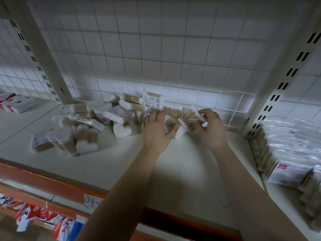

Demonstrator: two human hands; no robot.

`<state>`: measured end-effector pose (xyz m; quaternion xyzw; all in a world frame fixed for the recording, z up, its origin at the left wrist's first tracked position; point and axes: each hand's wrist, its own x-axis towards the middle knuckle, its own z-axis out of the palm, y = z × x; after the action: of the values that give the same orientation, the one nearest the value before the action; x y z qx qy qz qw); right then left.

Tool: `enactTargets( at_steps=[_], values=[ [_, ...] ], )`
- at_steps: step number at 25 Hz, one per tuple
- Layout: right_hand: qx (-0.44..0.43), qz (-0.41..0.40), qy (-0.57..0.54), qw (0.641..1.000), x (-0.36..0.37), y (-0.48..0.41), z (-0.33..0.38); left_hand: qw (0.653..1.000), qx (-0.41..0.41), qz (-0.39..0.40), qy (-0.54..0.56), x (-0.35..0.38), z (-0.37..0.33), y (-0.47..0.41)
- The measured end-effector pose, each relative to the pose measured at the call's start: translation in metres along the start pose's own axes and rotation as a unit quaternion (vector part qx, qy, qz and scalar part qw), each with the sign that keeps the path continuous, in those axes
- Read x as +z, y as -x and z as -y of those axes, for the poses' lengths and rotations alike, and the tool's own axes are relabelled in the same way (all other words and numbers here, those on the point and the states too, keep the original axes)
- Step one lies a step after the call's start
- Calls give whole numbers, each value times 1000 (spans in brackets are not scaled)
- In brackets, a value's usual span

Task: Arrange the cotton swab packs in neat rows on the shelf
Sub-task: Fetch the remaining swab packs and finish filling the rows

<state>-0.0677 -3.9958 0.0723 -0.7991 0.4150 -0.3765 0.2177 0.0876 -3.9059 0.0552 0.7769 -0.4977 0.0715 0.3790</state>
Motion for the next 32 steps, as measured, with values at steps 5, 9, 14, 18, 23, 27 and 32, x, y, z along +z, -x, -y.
enactTargets(
  at_steps=[5, 9, 14, 18, 23, 27, 32],
  values=[
    [13, -30, -30, 999, -7, 7, -2, 1000, -5, 12, 14, -3, 0, -1],
    [1, -60, -38, 997, -17, 11, -1, 999, -17, 40, -5, -6, -1, -2],
    [3, -64, -31, 997, -20, 13, -6, 998, 3, 51, -22, -11, 0, 0],
    [-6, -66, -25, 997, -19, 12, -8, 993, 28, 101, -45, -18, 2, 2],
    [-14, -68, -28, 997, -22, 13, -7, 994, 73, 79, -26, -20, 8, 2],
    [-15, -72, -29, 997, -25, 13, -3, 985, 144, 89, -18, -15, 2, 2],
    [-18, -92, -41, 995, -40, 12, 10, 986, 143, 84, -19, -10, -2, 2]
  ],
)
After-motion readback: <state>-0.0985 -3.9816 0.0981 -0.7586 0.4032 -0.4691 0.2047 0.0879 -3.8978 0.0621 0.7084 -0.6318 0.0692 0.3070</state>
